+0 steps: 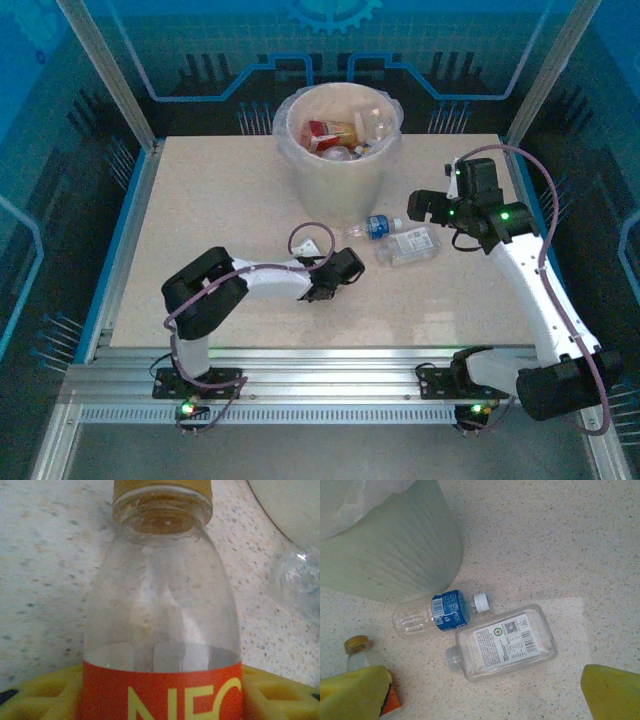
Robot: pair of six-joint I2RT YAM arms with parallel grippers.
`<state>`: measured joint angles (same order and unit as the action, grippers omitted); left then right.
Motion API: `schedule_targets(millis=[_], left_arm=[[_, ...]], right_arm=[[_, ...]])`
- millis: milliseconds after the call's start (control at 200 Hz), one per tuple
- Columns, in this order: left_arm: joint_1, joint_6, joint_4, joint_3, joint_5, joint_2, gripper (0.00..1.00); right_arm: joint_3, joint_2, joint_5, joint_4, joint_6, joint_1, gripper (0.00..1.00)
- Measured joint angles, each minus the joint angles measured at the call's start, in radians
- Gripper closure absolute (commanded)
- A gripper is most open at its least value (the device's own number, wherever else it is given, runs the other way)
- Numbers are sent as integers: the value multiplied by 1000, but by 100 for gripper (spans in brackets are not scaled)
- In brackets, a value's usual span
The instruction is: Put the plastic bottles in the bin
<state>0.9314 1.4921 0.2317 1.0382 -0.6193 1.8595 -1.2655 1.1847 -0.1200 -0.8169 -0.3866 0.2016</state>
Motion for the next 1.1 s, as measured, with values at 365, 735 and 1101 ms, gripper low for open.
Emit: schedule_targets(millis=[365, 735, 1101], left_arm=[[-21, -49, 162, -157, -224, -256, 64], [-92, -666, -74, -368, -353, -782, 66], [-360, -1194, -170, -110, 115, -918, 66]], right_arm=[[12, -12, 0, -1, -17, 0, 0], [37, -60, -4, 1, -40, 0, 0], [54, -66, 1, 7, -69, 0, 0]])
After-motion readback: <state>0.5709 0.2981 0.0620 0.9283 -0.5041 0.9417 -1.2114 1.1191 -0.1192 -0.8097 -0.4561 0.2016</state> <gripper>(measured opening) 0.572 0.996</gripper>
